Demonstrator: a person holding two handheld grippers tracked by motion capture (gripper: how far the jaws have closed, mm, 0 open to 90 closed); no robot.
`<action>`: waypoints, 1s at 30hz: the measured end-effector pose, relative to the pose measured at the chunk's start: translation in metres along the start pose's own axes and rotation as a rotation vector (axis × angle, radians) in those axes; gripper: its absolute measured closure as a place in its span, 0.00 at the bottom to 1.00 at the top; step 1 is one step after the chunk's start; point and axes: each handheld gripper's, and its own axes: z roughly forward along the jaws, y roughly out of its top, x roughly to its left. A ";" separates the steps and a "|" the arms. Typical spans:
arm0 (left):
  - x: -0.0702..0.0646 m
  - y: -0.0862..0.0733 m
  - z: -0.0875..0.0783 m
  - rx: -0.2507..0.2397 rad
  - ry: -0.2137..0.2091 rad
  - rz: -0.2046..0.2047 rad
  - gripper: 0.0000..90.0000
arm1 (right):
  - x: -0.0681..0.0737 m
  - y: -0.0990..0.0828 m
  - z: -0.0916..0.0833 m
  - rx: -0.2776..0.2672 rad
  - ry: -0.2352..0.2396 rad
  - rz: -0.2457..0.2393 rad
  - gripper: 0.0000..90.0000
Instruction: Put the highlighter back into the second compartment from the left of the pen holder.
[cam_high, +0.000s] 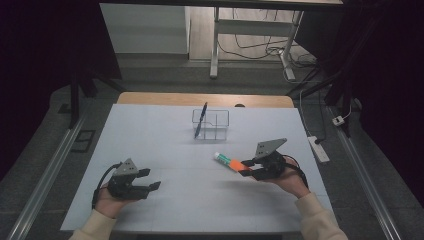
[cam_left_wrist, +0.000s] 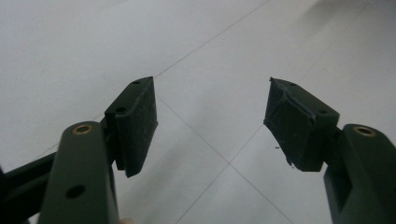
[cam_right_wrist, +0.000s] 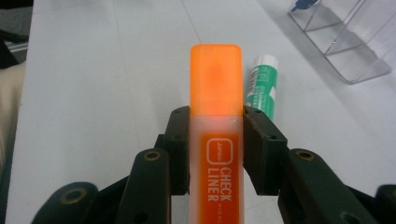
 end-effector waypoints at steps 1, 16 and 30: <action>0.000 0.000 0.000 0.000 0.000 0.000 0.38 | 0.000 0.000 0.000 -0.006 -0.008 0.007 0.71; 0.000 0.000 0.000 0.002 0.001 0.002 0.38 | -0.005 0.000 -0.007 -0.068 -0.080 0.074 0.71; 0.000 0.000 0.000 0.000 0.002 0.001 0.38 | -0.007 0.000 -0.013 -0.141 -0.129 0.104 0.71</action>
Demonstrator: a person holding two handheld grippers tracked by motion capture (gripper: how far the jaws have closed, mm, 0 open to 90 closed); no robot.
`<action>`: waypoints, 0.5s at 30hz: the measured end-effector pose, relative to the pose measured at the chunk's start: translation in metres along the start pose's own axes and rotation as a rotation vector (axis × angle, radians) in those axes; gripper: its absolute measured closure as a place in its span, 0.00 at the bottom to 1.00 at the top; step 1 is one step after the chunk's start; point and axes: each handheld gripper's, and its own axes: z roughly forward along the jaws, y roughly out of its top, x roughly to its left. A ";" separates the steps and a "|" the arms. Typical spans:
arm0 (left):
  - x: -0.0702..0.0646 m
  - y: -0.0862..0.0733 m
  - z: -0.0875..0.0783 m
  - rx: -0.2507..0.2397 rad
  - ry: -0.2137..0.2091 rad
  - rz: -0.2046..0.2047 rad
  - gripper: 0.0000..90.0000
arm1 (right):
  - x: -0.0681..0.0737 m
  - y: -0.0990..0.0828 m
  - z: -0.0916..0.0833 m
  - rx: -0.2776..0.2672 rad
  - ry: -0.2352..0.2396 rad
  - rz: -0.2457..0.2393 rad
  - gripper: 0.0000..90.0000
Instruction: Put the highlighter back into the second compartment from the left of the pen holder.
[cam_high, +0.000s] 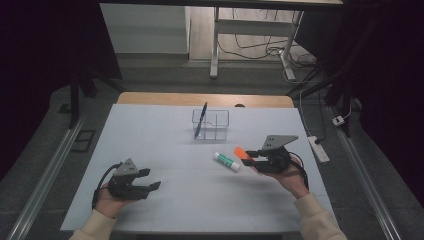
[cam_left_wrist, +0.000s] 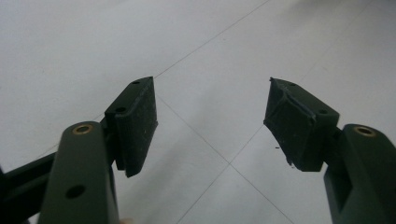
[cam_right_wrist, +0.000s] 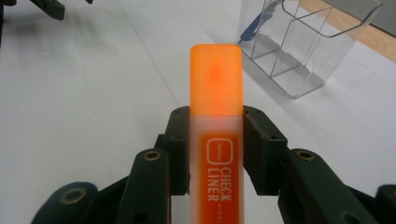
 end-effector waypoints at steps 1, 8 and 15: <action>0.000 0.000 0.000 0.000 0.000 0.000 0.38 | 0.000 0.000 0.000 -0.009 -0.002 0.003 0.71; 0.000 0.000 0.000 0.001 0.002 -0.001 0.38 | -0.001 0.002 -0.002 -0.041 -0.033 0.018 0.71; 0.000 0.000 0.001 0.005 0.003 0.000 0.38 | 0.000 0.010 -0.002 -0.078 -0.058 0.031 0.71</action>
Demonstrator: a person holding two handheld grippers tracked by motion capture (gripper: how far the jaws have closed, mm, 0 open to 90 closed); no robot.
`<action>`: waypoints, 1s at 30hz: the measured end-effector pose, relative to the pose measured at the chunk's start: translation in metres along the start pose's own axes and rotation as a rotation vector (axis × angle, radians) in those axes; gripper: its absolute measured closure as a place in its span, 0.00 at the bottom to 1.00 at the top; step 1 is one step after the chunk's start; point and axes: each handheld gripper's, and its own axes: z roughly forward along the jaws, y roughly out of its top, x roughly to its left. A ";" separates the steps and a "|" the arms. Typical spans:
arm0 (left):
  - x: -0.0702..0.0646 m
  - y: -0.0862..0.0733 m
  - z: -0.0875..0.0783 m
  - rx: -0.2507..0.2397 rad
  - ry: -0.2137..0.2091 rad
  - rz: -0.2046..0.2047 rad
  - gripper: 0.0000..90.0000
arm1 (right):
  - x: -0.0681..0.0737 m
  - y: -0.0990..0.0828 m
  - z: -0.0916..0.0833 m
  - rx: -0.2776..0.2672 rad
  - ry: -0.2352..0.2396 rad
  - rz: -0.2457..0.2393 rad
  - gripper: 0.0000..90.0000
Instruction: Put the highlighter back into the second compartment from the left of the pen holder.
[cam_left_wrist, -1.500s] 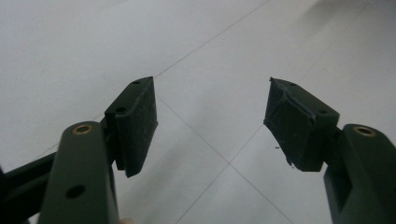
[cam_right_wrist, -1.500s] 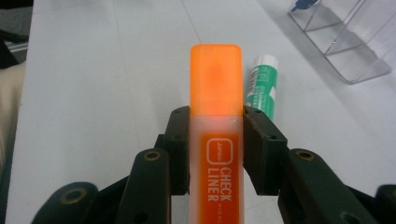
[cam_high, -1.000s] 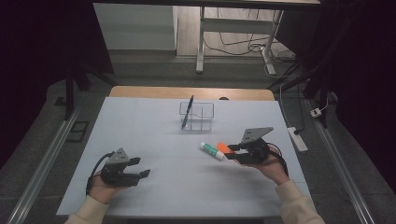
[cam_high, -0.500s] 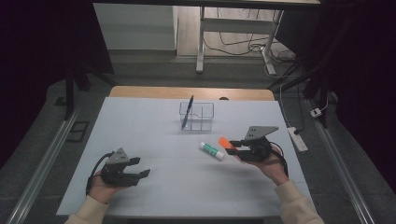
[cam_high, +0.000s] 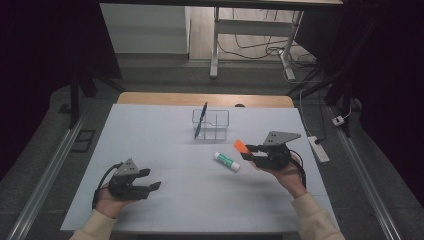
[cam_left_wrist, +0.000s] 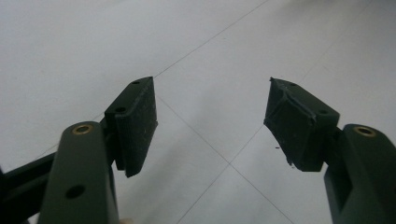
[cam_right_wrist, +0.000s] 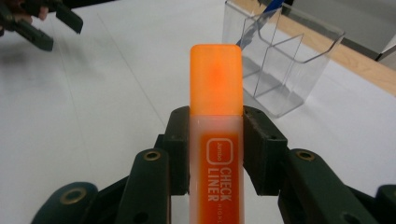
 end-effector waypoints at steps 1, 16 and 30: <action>0.000 0.000 0.000 0.000 0.000 0.000 0.38 | 0.000 0.001 0.000 -0.009 -0.004 0.002 0.71; 0.000 0.000 0.000 0.002 0.001 0.001 0.38 | 0.000 0.015 0.008 -0.066 -0.037 0.036 0.71; 0.001 0.000 0.000 0.001 0.001 0.000 0.37 | -0.001 0.023 0.015 -0.098 -0.033 0.049 0.71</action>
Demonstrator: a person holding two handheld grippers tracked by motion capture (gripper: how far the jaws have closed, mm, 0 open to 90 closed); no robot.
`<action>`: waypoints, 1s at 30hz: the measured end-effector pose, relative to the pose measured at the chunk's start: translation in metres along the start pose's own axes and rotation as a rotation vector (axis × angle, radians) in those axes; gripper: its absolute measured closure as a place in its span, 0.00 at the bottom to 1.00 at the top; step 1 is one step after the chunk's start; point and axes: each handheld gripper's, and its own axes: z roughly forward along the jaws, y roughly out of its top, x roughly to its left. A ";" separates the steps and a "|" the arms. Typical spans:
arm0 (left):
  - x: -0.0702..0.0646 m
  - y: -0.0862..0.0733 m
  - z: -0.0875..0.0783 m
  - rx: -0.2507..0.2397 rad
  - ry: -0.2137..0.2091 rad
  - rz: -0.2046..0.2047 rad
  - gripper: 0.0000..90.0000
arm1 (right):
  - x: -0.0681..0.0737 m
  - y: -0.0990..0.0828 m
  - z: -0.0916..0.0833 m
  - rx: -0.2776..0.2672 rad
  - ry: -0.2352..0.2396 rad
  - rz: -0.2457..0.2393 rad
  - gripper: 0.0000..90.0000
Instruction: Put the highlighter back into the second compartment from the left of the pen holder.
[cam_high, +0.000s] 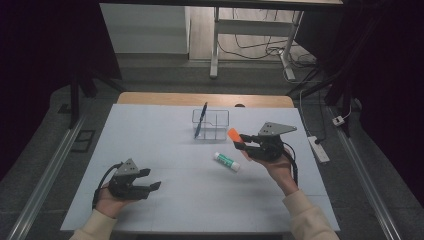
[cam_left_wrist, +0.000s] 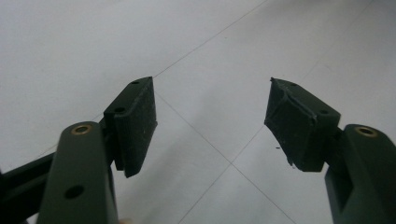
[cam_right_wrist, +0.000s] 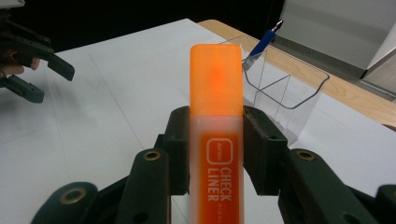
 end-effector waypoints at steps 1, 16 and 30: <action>0.000 0.000 0.000 0.000 0.000 0.000 0.37 | 0.000 0.000 0.000 -0.002 0.000 0.002 0.71; 0.000 0.000 0.000 0.001 0.001 -0.002 0.37 | -0.002 0.004 0.005 -0.018 0.002 0.011 0.71; 0.001 0.000 -0.001 -0.005 0.001 -0.004 0.37 | -0.005 0.014 0.012 -0.056 0.000 0.021 0.71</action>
